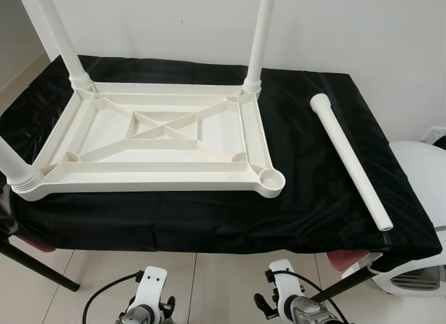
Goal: Building children table
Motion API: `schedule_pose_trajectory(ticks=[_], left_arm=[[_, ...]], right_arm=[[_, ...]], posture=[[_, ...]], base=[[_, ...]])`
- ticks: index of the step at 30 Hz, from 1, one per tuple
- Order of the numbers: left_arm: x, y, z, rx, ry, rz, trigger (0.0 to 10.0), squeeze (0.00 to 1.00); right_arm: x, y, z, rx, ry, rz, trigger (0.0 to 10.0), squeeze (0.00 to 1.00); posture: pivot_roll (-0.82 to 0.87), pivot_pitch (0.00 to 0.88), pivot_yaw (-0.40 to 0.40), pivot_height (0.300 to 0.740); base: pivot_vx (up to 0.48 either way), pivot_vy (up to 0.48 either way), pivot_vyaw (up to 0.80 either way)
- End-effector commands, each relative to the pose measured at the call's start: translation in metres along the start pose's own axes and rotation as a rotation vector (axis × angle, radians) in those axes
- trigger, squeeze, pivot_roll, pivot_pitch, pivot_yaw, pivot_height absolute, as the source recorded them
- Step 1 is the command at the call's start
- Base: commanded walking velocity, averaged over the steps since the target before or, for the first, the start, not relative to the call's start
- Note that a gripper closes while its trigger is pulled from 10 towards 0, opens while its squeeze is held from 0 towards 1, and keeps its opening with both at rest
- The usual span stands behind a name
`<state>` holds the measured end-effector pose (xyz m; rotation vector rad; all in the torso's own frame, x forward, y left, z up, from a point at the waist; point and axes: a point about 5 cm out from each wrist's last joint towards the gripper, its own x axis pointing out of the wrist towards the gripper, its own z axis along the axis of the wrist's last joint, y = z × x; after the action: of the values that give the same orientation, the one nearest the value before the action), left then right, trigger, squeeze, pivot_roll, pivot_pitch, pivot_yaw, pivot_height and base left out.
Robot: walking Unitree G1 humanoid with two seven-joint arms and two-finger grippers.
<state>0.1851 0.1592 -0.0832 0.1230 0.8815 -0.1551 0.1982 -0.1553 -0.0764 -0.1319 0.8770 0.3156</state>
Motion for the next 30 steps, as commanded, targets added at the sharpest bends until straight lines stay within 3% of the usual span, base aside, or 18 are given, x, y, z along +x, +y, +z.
schedule_pose_trajectory(ticks=[1,30], left_arm=[[-0.0001,-0.0032,-0.0019,-0.009,0.015,-0.041,10.0,0.00],[0.0012,-0.0073,0.0033,-0.009,-0.009,-0.053,10.0,0.00]], right_arm=[[-0.0013,-0.0001,-0.0066,0.008,0.026,-0.003,10.0,0.00],[-0.0007,0.0004,-0.0035,0.005,0.009,0.000,10.0,0.00]], posture=[[0.05,0.000,-0.013,0.740],[0.05,0.000,-0.013,0.740]], base=[[0.000,0.000,0.00],[0.000,0.000,0.00]])
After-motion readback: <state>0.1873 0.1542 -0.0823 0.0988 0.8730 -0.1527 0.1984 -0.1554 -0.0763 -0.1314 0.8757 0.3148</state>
